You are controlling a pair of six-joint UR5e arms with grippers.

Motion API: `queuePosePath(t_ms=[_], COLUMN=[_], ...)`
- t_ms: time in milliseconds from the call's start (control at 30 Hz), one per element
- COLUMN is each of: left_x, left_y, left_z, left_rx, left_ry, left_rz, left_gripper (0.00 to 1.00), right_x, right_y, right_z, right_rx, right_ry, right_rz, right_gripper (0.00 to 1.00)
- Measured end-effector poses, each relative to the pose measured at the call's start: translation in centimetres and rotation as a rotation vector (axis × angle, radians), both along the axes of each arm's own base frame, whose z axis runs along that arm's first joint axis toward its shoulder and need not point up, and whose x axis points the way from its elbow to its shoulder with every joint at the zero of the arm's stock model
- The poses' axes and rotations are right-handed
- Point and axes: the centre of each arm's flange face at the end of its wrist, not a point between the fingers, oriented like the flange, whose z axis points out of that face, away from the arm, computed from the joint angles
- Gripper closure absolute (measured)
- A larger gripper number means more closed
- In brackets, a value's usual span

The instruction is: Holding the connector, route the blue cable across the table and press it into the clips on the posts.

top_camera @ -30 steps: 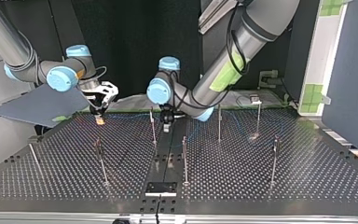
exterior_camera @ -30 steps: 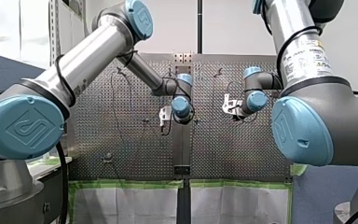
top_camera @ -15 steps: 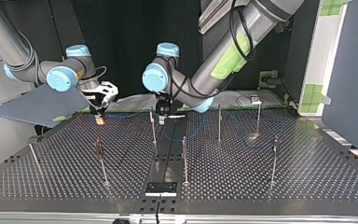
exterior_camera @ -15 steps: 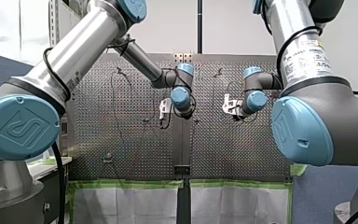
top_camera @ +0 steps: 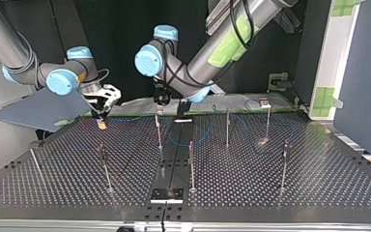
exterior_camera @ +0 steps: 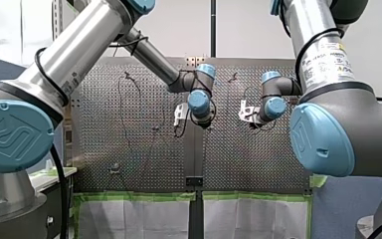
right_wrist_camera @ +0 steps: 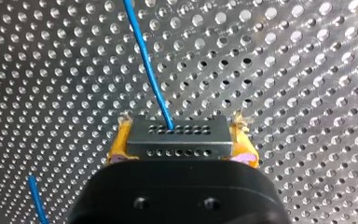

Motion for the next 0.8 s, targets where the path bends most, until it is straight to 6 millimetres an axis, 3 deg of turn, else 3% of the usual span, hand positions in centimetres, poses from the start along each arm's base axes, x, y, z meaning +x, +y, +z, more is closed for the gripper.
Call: queuePosePath(t_ms=[300, 500, 633, 800], left_x=[-2.2, -3.7, -4.1, -3.8], left_y=[-4.1, -7.3, -8.4, -9.2], left_z=[-0.7, -2.0, -3.0, -4.3], left_rx=[-0.072, -0.109, -0.112, -0.103], left_ry=[-0.040, -0.033, -0.021, -0.002], left_rz=[-0.034, -0.053, -0.047, -0.024], left_gripper=[0.00, 0.00, 0.00, 0.00], right_x=[-1.2, -1.9, -1.8, -1.2], right_y=[-0.5, -0.6, -0.3, 0.2], right_z=[0.6, 2.6, 3.7, 3.8], right_rx=[0.012, -0.012, -0.021, -0.010], right_ry=[0.004, -0.008, -0.016, -0.018], right_rz=[-0.020, -0.024, 0.000, 0.039], right_gripper=[1.00, 1.00, 1.00, 1.00])
